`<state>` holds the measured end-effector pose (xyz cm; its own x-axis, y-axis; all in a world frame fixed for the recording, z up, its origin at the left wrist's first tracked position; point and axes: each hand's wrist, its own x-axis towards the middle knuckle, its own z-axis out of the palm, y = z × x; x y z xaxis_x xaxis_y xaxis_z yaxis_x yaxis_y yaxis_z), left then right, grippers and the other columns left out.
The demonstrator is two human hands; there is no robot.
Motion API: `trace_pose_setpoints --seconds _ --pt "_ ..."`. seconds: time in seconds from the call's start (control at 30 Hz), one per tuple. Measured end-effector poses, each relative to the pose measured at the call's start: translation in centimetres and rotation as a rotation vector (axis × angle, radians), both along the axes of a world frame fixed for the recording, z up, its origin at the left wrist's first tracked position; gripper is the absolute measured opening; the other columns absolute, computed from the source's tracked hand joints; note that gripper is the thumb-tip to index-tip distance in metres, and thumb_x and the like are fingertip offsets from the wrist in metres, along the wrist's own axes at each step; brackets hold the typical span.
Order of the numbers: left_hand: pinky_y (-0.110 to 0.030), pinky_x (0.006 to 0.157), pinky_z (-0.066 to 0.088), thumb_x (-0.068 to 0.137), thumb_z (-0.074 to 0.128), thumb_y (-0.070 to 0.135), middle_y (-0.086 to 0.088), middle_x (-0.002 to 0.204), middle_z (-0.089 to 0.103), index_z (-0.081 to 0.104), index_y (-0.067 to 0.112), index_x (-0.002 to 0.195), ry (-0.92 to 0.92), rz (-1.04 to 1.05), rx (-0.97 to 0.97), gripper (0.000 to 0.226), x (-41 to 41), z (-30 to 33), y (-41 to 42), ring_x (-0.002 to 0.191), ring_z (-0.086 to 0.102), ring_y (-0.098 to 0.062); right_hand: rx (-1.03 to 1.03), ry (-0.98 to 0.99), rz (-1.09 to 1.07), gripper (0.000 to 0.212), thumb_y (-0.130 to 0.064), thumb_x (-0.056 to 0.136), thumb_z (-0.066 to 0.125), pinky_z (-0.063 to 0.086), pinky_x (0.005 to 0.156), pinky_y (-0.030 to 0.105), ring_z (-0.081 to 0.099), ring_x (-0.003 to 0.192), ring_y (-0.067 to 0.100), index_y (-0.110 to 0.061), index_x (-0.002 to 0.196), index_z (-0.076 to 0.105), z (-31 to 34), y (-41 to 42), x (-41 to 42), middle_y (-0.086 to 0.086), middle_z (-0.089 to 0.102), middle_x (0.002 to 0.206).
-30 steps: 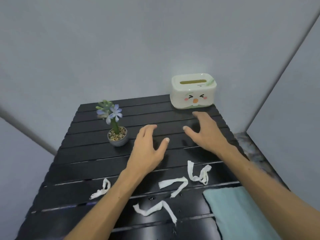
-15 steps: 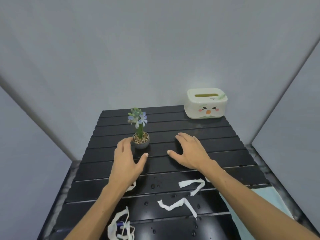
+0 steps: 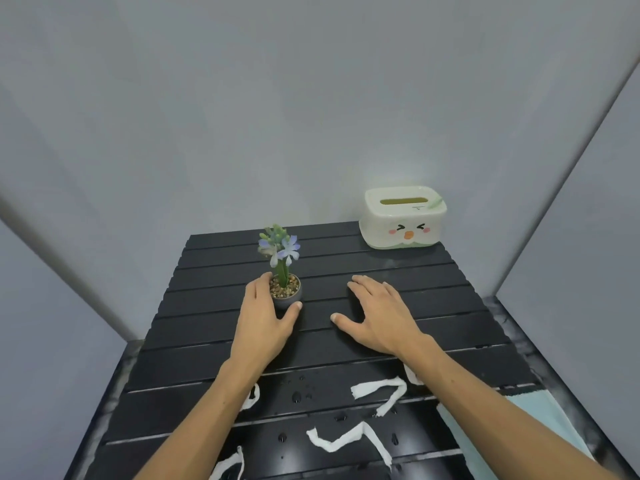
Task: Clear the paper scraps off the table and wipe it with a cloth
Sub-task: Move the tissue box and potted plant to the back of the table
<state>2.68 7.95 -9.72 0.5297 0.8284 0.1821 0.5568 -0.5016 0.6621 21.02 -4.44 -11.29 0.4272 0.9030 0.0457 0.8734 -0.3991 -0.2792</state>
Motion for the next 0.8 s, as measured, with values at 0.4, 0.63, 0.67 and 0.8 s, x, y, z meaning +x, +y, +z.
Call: trace_pose_setpoints --seconds 0.4,0.63,0.67,0.8 --pt "-0.026 0.102 0.033 0.086 0.069 0.040 -0.006 0.145 0.040 0.035 0.012 0.147 -0.010 -0.121 0.058 0.075 10.5 -0.9 2.3 0.131 0.043 -0.021 -0.021 -0.070 0.004 0.088 -0.078 0.085 0.036 0.014 0.123 0.042 0.020 0.149 0.012 -0.021 0.153 0.035 -0.5 0.7 7.1 -0.005 0.028 0.162" --pt "-0.025 0.101 0.031 0.086 0.068 0.039 -0.007 0.144 0.041 0.035 0.010 0.147 0.004 -0.149 0.098 0.075 14.7 -1.3 3.8 0.131 0.042 -0.022 0.022 -0.079 0.013 0.090 -0.080 0.083 0.036 0.017 0.122 0.043 0.023 0.148 0.013 -0.020 0.151 0.038 -1.0 1.0 9.0 -0.003 0.031 0.161" --pt "-0.025 0.102 0.031 0.086 0.068 0.039 -0.008 0.145 0.040 0.034 0.009 0.147 0.005 -0.153 0.106 0.075 15.1 -1.3 3.9 0.132 0.042 -0.022 0.025 -0.078 0.012 0.091 -0.079 0.083 0.036 0.017 0.122 0.042 0.023 0.148 0.013 -0.019 0.151 0.038 -1.0 1.1 9.2 -0.003 0.031 0.161" --pt "-0.025 0.102 0.031 0.085 0.068 0.040 -0.007 0.144 0.042 0.036 0.011 0.146 0.005 -0.157 0.119 0.074 15.9 -1.5 4.1 0.131 0.043 -0.021 0.017 -0.080 0.020 0.088 -0.077 0.086 0.039 0.018 0.122 0.041 0.024 0.148 0.015 -0.019 0.152 0.037 -0.8 1.1 9.7 -0.002 0.031 0.161"
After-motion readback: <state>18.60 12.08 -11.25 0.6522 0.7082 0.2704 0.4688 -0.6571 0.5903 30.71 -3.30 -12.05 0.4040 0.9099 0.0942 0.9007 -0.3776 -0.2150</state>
